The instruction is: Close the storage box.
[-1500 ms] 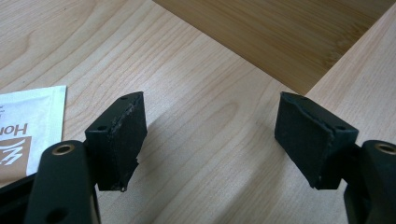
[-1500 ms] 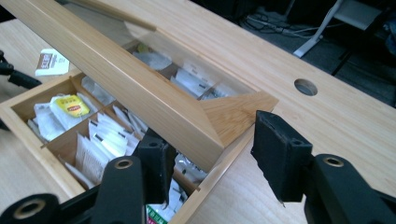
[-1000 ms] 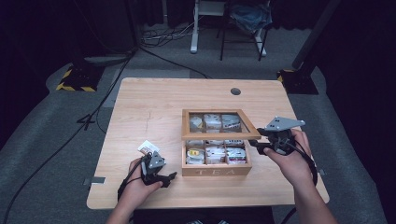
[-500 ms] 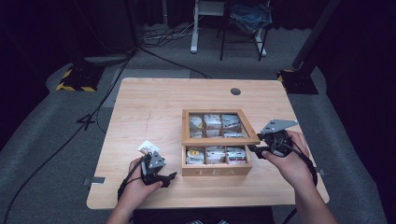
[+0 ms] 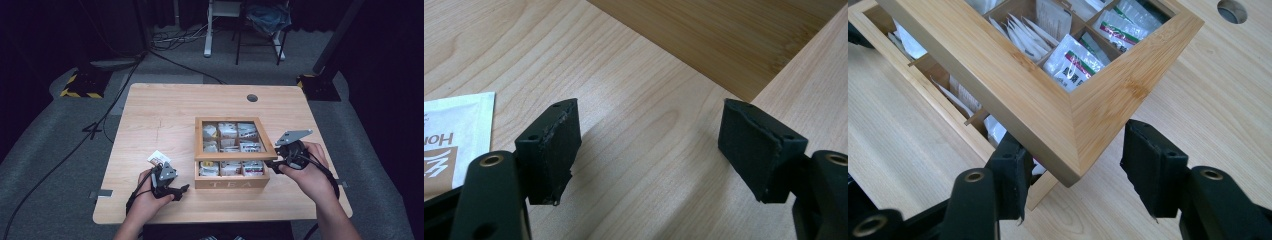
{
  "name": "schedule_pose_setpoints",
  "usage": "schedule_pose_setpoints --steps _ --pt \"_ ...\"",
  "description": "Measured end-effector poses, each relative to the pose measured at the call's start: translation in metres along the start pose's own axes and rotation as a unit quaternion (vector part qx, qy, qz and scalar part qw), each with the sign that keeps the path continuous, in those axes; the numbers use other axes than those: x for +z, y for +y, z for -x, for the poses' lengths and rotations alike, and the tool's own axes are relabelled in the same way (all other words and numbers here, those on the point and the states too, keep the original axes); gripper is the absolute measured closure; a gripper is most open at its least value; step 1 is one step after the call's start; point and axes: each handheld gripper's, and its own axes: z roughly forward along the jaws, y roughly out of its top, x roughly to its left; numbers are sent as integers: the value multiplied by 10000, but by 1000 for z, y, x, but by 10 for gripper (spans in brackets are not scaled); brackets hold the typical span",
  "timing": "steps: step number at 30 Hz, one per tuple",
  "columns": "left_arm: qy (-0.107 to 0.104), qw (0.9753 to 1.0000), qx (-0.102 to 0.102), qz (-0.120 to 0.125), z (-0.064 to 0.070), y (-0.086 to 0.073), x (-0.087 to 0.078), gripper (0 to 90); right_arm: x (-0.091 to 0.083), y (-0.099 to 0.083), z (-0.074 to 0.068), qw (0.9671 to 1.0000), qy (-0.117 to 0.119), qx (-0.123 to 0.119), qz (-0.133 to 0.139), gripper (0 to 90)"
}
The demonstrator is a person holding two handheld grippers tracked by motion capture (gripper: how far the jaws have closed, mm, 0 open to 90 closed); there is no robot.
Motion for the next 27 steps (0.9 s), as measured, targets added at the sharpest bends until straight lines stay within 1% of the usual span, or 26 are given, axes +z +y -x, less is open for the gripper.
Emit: schedule_pose_setpoints --steps 4,7,13,15,17,18,22,27 --pt "-1 10000 -3 1 0 0 0 258 2 0 0 9999 73 -13 -81 477" --pt "-7 10000 -14 -7 0 0 0 258 6 -1 -1 9996 156 -37 -245 478" --pt "-3 10000 -5 -3 0 0 0 258 8 -2 -1 9992 211 -66 -331 478" --pt "-6 10000 -12 -7 0 0 0 258 11 -2 -2 9986 245 -114 -464 472" --pt "-4 10000 -16 -3 0 0 0 258 12 -2 -3 9983 258 -131 -500 471" --pt "-1 10000 1 -7 0 0 0 258 13 -2 -3 9978 282 -165 -580 468" --pt "-1 10000 3 -8 0 0 0 258 15 -3 -4 9972 311 -176 -653 465" --pt "-9 10000 -17 -3 0 0 0 257 18 -4 -5 9957 355 -247 -821 463"
